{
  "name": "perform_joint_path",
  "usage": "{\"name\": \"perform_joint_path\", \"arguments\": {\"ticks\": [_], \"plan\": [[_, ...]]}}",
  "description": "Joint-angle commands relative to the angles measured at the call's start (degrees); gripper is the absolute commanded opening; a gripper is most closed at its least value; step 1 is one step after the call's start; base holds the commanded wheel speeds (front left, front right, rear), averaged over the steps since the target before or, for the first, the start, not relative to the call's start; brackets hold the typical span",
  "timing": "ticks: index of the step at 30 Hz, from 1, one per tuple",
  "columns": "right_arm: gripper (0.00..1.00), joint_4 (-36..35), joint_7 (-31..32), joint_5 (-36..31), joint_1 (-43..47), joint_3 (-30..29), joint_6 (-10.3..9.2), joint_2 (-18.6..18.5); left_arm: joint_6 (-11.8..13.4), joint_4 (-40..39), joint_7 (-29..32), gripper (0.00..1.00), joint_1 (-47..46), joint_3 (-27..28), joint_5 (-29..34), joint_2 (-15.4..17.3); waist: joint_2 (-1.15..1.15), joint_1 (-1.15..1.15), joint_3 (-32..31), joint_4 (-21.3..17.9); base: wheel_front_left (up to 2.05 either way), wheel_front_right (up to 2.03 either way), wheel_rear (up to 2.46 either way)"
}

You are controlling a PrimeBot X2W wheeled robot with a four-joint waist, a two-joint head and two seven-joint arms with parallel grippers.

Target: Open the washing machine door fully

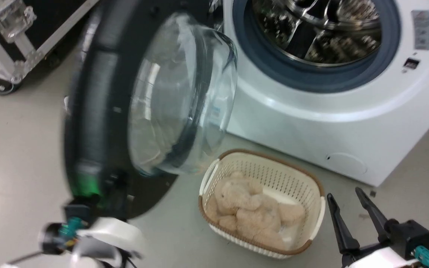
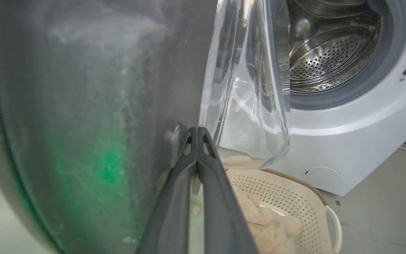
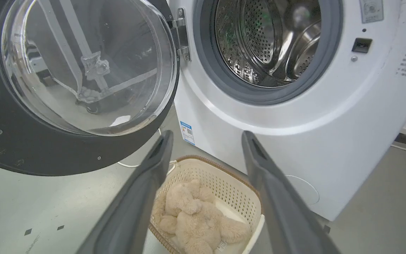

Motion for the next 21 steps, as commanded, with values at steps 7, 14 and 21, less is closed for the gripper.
{"name": "perform_joint_path", "arguments": {"ticks": [7,14,21], "plan": [[1.00,-2.44,2.19,-1.20,-2.57,0.79,-0.05,-1.55,-0.62,1.21,0.02,0.00,-4.59,7.64,-3.51,6.19,0.00,0.00,7.18,0.86,0.00,0.00,0.00],[1.00,-4.95,3.86,-1.49,-4.26,1.67,-0.05,-3.77,-2.35,9.41,0.50,0.00,-11.72,13.99,-7.21,11.84,0.00,0.00,13.14,-0.37,0.00,0.00,0.00],[1.00,-5.43,4.04,-1.20,-5.42,1.47,-0.05,-4.91,-4.89,19.54,-1.31,0.00,-18.74,16.63,-8.37,16.36,0.00,0.00,15.49,-1.79,0.00,0.00,0.00]]}}
